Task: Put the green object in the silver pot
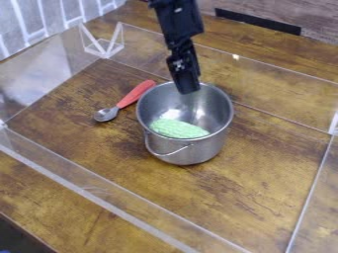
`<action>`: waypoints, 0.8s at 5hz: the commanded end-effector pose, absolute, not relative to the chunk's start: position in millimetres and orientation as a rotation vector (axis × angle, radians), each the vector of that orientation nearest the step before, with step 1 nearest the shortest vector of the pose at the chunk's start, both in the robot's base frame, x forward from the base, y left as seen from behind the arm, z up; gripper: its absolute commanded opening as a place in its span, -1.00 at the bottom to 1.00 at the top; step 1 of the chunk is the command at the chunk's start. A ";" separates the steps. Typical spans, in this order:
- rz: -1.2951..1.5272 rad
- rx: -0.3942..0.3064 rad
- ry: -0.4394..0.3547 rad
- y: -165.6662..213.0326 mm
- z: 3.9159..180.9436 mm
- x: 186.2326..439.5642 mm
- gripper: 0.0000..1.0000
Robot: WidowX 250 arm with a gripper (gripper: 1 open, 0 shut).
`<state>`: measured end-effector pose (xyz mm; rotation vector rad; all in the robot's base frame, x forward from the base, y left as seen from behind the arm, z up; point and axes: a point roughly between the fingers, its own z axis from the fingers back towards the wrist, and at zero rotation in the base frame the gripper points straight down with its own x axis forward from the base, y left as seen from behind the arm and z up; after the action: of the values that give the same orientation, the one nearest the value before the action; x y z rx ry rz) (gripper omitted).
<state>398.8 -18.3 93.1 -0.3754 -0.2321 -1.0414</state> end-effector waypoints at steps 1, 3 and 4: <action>-1.024 -0.339 -0.310 -13.3 115.5 398.2 1.00; -0.984 -0.361 -0.314 -6.1 97.9 396.6 -1.00; -0.963 -0.372 -0.311 1.7 89.9 396.5 -1.00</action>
<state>393.9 -6.0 74.1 -0.4027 -0.2677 -0.9678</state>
